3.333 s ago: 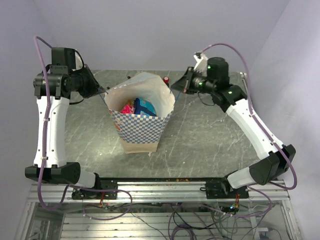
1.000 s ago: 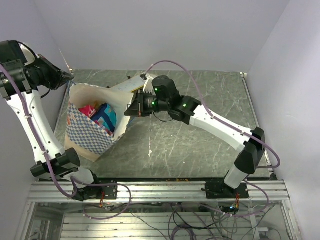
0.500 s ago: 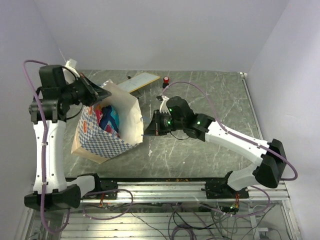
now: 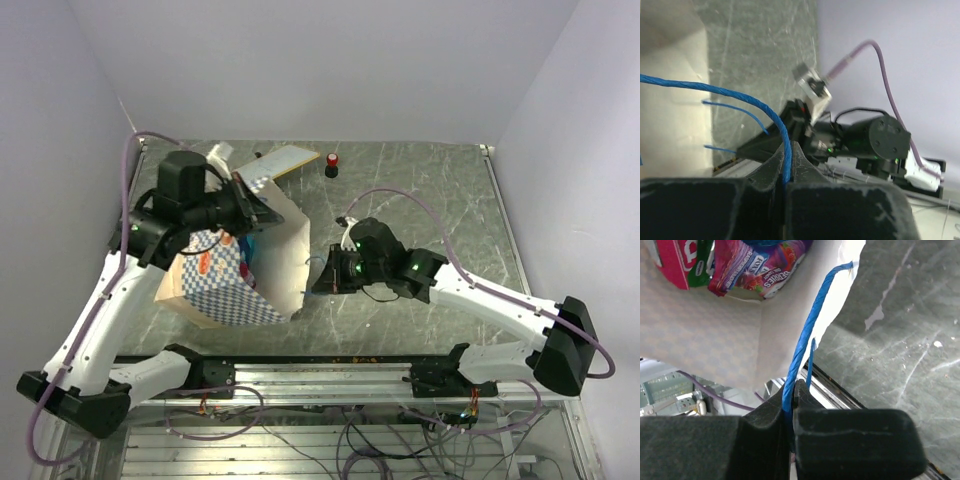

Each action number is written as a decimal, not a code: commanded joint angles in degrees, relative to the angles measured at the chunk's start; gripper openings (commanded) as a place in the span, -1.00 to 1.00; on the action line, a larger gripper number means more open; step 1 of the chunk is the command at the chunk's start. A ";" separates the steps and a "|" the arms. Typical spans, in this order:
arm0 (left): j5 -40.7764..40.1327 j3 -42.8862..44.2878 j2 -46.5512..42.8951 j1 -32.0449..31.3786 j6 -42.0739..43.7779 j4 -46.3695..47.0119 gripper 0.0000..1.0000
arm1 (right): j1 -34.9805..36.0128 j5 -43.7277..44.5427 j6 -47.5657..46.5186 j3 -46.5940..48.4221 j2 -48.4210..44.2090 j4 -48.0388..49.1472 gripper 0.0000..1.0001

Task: Take the snacks out of the paper bag
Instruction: Adjust the paper bag at the center of the board, then take out the snack from the paper bag.

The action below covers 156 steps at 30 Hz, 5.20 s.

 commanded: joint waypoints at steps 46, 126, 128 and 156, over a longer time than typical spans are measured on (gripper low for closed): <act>-32.36 16.39 -1.35 -15.43 -2.91 -28.81 -0.86 | -0.07 19.38 5.65 -11.78 19.35 52.83 0.28; -28.18 32.59 9.64 4.21 14.06 -29.79 -0.86 | -0.52 6.02 -11.13 25.63 17.39 21.50 -1.00; -29.08 32.24 9.26 4.29 13.77 -29.93 -0.86 | -0.39 6.63 -11.85 26.71 16.32 19.36 -1.00; -26.36 34.07 11.71 5.76 16.52 -28.77 -0.86 | -3.81 40.26 -27.32 37.83 -2.96 -5.52 -1.00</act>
